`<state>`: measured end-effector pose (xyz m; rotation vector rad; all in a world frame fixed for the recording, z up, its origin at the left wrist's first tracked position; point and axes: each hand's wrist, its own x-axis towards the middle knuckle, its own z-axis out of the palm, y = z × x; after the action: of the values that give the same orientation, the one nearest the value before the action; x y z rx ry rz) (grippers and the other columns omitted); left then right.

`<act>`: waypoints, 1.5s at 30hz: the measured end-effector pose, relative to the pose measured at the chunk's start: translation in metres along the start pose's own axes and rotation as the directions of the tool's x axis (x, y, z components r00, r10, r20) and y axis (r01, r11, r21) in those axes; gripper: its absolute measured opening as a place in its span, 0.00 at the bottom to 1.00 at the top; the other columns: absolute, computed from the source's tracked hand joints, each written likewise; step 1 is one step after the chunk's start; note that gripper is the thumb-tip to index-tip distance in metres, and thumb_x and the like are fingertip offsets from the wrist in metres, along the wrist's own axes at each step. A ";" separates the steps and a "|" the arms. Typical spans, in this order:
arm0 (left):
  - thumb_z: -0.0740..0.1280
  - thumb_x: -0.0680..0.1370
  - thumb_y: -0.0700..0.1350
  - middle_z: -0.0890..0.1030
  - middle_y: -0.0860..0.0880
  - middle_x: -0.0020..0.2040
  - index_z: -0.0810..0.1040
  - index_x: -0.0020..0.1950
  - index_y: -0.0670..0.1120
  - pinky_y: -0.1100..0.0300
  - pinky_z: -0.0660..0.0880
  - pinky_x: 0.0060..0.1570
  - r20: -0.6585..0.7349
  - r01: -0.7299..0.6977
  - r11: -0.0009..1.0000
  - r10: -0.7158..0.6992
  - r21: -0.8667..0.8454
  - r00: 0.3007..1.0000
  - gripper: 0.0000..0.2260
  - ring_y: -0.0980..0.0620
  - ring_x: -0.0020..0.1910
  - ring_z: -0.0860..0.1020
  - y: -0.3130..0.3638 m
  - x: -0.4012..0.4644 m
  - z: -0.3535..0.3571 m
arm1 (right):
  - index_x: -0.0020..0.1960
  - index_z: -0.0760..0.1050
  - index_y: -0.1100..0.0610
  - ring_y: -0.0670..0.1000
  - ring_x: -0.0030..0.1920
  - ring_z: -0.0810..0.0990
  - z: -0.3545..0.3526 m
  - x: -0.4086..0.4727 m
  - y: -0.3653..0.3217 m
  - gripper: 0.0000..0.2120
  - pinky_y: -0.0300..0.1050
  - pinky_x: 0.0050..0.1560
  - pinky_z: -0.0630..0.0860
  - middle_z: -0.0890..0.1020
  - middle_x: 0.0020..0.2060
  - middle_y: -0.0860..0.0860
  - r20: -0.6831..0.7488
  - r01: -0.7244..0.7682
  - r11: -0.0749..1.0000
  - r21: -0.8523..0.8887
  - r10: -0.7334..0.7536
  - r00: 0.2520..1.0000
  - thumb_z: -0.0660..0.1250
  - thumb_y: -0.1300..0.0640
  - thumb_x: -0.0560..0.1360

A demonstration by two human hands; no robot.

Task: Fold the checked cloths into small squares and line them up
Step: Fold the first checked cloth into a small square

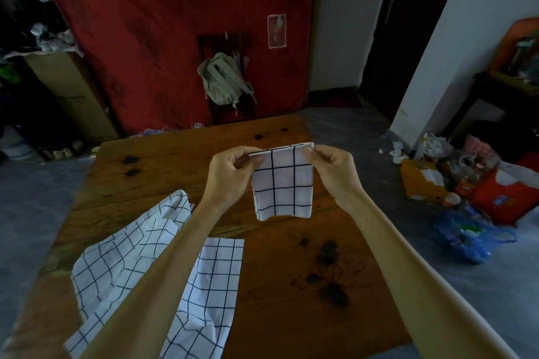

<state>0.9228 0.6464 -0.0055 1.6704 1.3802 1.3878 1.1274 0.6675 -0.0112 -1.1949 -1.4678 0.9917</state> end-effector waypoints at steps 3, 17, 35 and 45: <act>0.70 0.76 0.42 0.83 0.55 0.45 0.82 0.49 0.50 0.70 0.75 0.43 -0.024 -0.054 0.992 0.057 0.110 0.998 0.04 0.61 0.45 0.80 -0.005 0.000 0.000 | 0.47 0.82 0.52 0.54 0.45 0.83 0.002 -0.002 -0.001 0.07 0.47 0.41 0.81 0.85 0.42 0.54 -0.029 0.007 1.000 -0.013 -0.007 1.000 0.66 0.53 0.78; 0.69 0.77 0.42 0.83 0.55 0.42 0.82 0.47 0.48 0.68 0.75 0.41 0.126 -0.293 0.904 0.267 0.310 0.956 0.03 0.60 0.42 0.79 0.008 0.014 0.013 | 0.48 0.82 0.51 0.49 0.42 0.84 0.008 -0.004 -0.002 0.05 0.55 0.44 0.81 0.85 0.41 0.49 0.040 0.118 0.986 -0.119 -0.114 0.993 0.67 0.54 0.77; 0.66 0.78 0.40 0.80 0.57 0.42 0.81 0.47 0.46 0.72 0.72 0.37 -0.039 -0.272 0.884 0.309 0.380 0.950 0.04 0.63 0.38 0.77 0.004 0.024 0.007 | 0.50 0.82 0.51 0.47 0.34 0.79 0.015 -0.006 0.007 0.07 0.49 0.38 0.78 0.83 0.37 0.45 0.132 0.142 0.940 -0.311 -0.105 0.986 0.67 0.50 0.77; 0.66 0.78 0.44 0.80 0.56 0.38 0.81 0.47 0.46 0.57 0.75 0.30 -0.092 -0.233 0.872 0.299 0.430 0.950 0.04 0.57 0.33 0.77 -0.003 0.025 0.001 | 0.55 0.78 0.54 0.45 0.39 0.80 0.018 -0.021 0.035 0.08 0.45 0.41 0.79 0.81 0.42 0.45 0.131 0.116 0.933 -0.342 -0.074 0.989 0.64 0.53 0.79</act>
<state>0.9211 0.6712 0.0003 2.1350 1.6746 1.4743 1.1180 0.6531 -0.0520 -1.3168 -1.8329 0.7641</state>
